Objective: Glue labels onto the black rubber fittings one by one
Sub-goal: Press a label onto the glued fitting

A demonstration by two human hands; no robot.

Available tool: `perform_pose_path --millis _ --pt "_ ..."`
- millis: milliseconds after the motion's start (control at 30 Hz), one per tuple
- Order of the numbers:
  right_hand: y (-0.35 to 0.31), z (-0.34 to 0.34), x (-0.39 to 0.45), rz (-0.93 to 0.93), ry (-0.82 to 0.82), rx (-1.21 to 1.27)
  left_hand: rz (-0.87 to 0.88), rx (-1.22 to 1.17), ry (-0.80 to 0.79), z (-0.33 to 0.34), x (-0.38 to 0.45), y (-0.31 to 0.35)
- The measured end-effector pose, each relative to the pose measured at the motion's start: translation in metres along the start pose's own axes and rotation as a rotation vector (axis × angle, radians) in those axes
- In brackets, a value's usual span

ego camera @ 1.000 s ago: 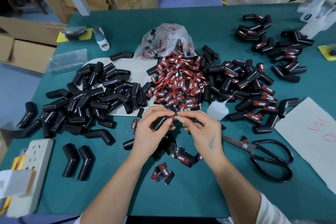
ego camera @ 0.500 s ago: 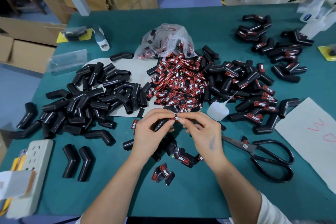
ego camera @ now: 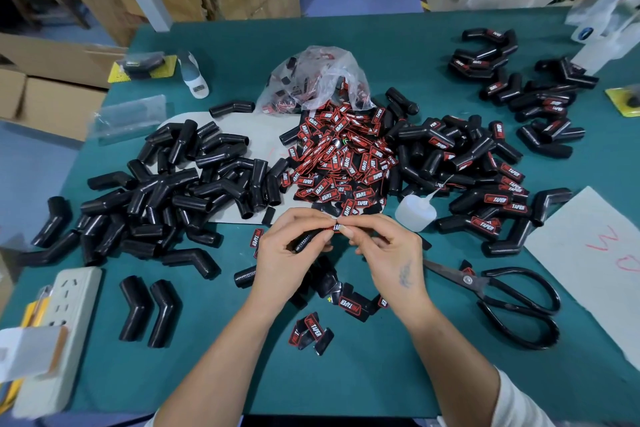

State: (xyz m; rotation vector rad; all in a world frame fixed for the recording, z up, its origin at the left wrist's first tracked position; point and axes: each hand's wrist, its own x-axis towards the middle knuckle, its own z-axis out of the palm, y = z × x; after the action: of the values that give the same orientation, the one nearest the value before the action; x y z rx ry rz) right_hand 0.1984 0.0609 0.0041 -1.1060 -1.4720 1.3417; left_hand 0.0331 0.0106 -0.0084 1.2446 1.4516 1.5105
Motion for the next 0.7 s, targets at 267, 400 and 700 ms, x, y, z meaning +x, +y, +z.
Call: perform_pose_path --millis 267,400,700 --pt "-0.0009 0.0004 0.0004 0.001 0.012 0.022 -0.026 -0.004 0.025 0.0021 0.0002 0.004" --pt "-0.0018 0.0005 -0.0005 0.004 0.011 0.034 -0.032 -0.006 0.033 0.0028 -0.0003 0.0052" --pt "-0.0004 0.0015 -0.0019 -0.035 0.01 0.031 0.012 0.054 0.044 -0.0005 -0.0014 0.0008"
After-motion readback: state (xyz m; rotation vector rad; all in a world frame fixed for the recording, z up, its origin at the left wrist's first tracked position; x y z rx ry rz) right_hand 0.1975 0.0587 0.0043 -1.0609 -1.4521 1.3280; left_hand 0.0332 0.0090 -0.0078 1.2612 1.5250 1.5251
